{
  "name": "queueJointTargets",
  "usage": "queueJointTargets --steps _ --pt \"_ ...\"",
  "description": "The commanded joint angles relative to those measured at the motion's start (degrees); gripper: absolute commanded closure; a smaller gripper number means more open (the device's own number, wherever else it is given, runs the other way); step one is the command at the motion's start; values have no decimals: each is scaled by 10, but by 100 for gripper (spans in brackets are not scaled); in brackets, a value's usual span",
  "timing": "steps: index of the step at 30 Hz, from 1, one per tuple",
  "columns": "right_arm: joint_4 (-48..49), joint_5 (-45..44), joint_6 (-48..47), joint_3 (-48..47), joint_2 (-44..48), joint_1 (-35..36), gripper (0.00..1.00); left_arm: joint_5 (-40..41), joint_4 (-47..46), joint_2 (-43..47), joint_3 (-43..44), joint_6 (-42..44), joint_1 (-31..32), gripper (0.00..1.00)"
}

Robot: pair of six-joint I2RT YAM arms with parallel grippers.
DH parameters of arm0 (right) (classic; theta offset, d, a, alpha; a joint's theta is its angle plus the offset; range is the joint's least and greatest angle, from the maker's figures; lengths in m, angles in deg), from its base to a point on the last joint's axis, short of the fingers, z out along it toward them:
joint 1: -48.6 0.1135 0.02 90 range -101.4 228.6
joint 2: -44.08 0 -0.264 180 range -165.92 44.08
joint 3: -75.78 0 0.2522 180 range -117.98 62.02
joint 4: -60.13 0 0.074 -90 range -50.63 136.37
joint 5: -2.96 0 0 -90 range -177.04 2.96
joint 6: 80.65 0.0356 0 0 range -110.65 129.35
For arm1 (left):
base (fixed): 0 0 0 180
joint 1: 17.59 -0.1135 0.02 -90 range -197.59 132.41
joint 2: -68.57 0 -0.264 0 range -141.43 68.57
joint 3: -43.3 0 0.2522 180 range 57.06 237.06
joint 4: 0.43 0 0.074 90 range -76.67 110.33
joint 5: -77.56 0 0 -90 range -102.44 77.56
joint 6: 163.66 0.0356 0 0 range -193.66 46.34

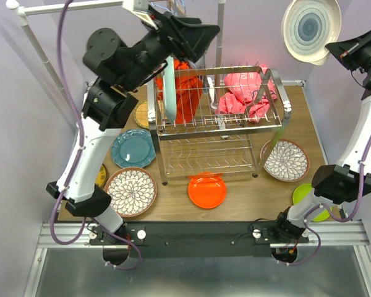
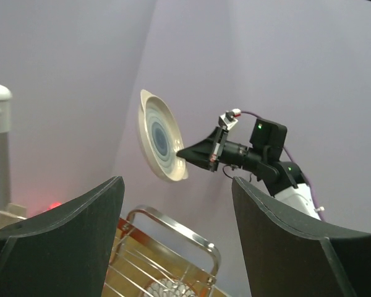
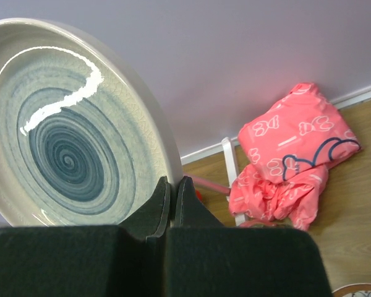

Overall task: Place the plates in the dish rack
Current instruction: Pass the plate from the right arm to the left

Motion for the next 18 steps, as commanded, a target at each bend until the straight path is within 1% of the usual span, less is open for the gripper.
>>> queueJointTargets --steps 1,6,11,18 --pt "70 66 63 -19 32 -5 99 -38 -8 -50 25 -43 30 20" --pt "74 90 76 -22 38 -5 99 -19 -15 -87 48 -72 58 20" --pt "80 107 90 -21 44 -5 99 16 -24 -117 51 -94 76 20" --pt "87 132 105 -15 55 -4 99 37 -48 -161 63 -126 103 20"
